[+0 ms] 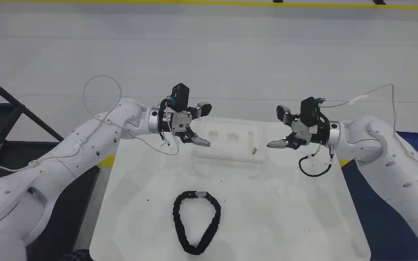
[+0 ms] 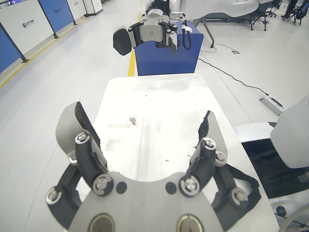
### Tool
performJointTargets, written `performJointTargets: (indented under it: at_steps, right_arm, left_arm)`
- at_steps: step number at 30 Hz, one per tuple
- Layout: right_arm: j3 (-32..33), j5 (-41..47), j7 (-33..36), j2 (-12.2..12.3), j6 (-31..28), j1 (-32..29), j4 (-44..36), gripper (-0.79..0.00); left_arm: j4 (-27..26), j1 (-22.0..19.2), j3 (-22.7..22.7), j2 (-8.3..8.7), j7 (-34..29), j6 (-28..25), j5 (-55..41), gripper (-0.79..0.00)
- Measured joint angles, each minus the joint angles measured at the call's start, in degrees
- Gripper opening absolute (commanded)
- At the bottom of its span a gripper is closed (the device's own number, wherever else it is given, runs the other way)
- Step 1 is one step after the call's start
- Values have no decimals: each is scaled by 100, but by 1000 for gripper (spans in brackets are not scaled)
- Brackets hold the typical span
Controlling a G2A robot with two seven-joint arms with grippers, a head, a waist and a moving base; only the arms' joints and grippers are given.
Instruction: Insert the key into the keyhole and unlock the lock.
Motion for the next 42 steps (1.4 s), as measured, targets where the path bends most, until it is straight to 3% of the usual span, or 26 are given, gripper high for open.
performJointTargets:
  at_steps: [17, 20, 34, 42]
  right_arm:
    - [0, 0, 0, 0, 0, 0, 0, 0]
    - [-67, -64, 121, -22, 250, -107, 78, 0]
    - [-814, 508, 734, -510, 1042, 158, 1121, 0]
    - [-1183, 635, 1327, -837, 2083, 395, 1344, 0]
  left_arm:
    - [0, 0, 0, 0, 0, 0, 0, 0]
    - [0, 0, 0, 0, 0, 0, 0, 0]
    - [0, 0, 0, 0, 0, 0, 0, 0]
    - [0, 0, 0, 0, 0, 0, 0, 0]
